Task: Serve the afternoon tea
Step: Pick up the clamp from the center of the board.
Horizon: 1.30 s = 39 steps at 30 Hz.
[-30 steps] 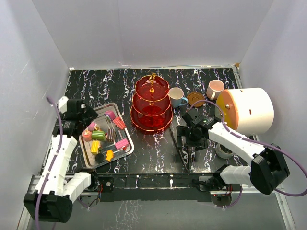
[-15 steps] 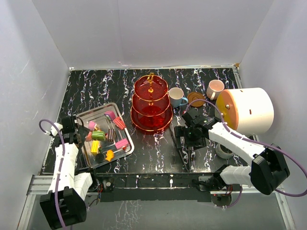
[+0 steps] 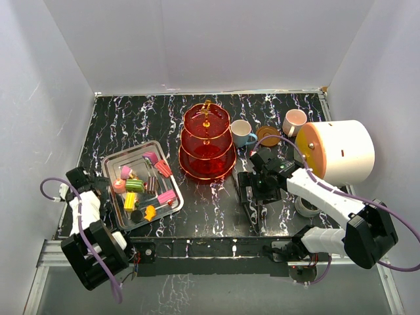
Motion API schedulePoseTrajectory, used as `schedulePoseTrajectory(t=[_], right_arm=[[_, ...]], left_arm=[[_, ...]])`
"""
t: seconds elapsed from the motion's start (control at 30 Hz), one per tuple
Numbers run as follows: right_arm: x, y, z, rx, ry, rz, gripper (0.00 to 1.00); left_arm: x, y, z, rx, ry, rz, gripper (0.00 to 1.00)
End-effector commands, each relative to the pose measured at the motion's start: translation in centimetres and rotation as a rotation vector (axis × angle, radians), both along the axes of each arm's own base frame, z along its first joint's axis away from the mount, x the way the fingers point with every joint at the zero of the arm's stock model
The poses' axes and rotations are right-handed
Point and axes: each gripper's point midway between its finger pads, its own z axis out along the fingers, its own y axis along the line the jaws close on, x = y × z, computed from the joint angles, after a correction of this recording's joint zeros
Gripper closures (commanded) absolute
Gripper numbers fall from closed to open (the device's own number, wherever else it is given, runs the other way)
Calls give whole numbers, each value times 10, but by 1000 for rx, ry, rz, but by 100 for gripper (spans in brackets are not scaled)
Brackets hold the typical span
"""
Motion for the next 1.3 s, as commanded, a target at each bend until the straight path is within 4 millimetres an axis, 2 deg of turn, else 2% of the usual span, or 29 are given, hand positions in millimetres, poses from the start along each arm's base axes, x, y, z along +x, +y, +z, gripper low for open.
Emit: schedulePoseTrajectory(t=[0.0, 0.17, 0.3, 0.47, 0.63, 0.77, 0.83, 0.93, 1.07, 1.2, 1.27], right_arm=[[8, 6, 8, 38, -49, 8, 4], [8, 5, 7, 35, -48, 7, 4], [7, 5, 5, 31, -44, 3, 4], [2, -1, -6, -14, 10, -19, 4], [-2, -9, -21, -80, 66, -41, 5], [1, -11, -24, -112, 78, -35, 5], [4, -9, -23, -115, 75, -37, 5], [8, -10, -22, -130, 68, -57, 5], [23, -20, -12, -193, -1, -116, 2], [37, -20, 11, -165, -82, -219, 2], [42, -17, 20, -121, -129, -264, 2]], left_arm=[[6, -8, -1, -76, -57, 38, 14], [11, -28, -17, -178, -98, 17, 24], [16, -40, -21, -235, -136, -16, 29], [22, -50, -23, -291, -186, -28, 29], [33, -52, -17, -305, -236, -40, 29], [45, -57, -15, -312, -251, -86, 25], [42, -54, -14, -290, -202, -108, 22], [42, -41, 2, -201, -183, -138, 17], [33, -16, 30, -69, -111, -105, 3], [30, -1, 64, 32, -81, -124, 1], [32, -1, 82, 75, -96, -189, 1]])
